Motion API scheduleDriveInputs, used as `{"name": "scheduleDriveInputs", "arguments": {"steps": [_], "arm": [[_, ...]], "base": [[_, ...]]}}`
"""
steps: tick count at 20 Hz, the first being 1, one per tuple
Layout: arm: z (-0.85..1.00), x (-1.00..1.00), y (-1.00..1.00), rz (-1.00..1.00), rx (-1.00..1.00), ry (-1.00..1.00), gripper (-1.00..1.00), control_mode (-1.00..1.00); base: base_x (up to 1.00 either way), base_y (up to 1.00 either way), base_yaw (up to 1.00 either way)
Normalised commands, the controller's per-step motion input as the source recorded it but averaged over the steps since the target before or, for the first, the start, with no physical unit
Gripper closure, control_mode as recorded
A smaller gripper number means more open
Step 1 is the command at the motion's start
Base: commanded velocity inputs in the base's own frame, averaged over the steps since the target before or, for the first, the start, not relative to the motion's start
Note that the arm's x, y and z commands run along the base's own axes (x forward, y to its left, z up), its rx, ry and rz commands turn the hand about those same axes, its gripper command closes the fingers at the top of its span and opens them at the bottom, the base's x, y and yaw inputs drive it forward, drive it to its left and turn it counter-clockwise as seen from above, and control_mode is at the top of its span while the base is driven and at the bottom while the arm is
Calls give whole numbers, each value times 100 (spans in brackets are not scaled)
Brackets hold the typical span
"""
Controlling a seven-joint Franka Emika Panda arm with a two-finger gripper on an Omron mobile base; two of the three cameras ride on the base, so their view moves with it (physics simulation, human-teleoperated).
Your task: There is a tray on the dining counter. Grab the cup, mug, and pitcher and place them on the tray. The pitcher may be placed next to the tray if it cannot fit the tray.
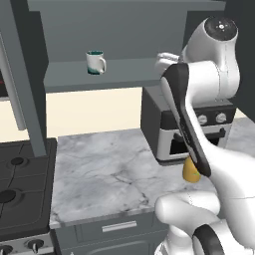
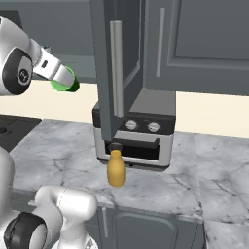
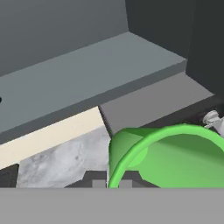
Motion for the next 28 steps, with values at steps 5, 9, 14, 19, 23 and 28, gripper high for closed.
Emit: {"name": "scheduleDriveInputs", "arguments": {"steps": [5,9,14,19,23,28], "arm": [[-39,-29,-15,1,12,37,100,-100],[-12,-51,-1,0,6,31,100,-100],[-4,-54,0,4,-2,1,100,-100],[-13,-40,0,12,-3,3,100,-100],[-34,-32,0,16,-9,3,100,-100],[-30,-27,0,14,-6,8,100,-100]], "base": [[0,0,0],[0,0,0],[0,0,0],[0,0,0],[0,0,0],[0,0,0]]}}
